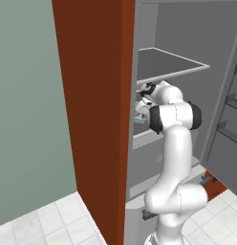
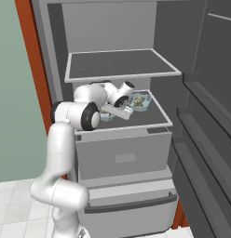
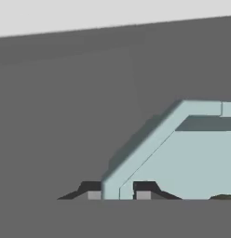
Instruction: Place two dumplings into each of the tupperware containers and then place the containers in the fridge.
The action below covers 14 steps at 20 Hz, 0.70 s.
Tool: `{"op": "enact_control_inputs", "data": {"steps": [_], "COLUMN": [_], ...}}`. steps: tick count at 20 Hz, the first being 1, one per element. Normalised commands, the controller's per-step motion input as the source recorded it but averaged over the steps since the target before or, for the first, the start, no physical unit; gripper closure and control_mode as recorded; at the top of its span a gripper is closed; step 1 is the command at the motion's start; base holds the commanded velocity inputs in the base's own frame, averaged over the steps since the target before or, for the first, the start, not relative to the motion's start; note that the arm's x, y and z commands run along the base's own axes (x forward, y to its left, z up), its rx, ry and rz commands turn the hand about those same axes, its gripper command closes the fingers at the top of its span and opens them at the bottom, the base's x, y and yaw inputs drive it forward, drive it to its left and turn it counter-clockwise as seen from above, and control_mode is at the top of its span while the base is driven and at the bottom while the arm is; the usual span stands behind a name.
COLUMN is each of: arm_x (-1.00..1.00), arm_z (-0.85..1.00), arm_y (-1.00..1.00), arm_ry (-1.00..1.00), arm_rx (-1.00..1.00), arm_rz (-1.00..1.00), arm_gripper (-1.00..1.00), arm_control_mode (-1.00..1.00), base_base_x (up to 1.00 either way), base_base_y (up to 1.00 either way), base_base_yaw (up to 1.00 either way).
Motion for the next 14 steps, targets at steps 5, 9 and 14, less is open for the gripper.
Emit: {"op": "enact_control_inputs", "data": {"steps": [5,9,14], "arm_x": [0.0,-0.16,-0.42], "arm_z": [0.0,0.01,0.01], "arm_y": [0.0,-0.35,-1.0], "arm_ry": [-0.3,-0.2,-0.32], "arm_rx": [0.2,0.16,0.35], "arm_rz": [0.0,0.0,0.0], "arm_gripper": [-1.0,-1.0,-1.0], "arm_control_mode": [-1.0,-1.0,-1.0], "base_base_x": [0.0,0.0,0.0], "base_base_y": [0.0,0.0,0.0], "base_base_yaw": [0.0,0.0,0.0]}}
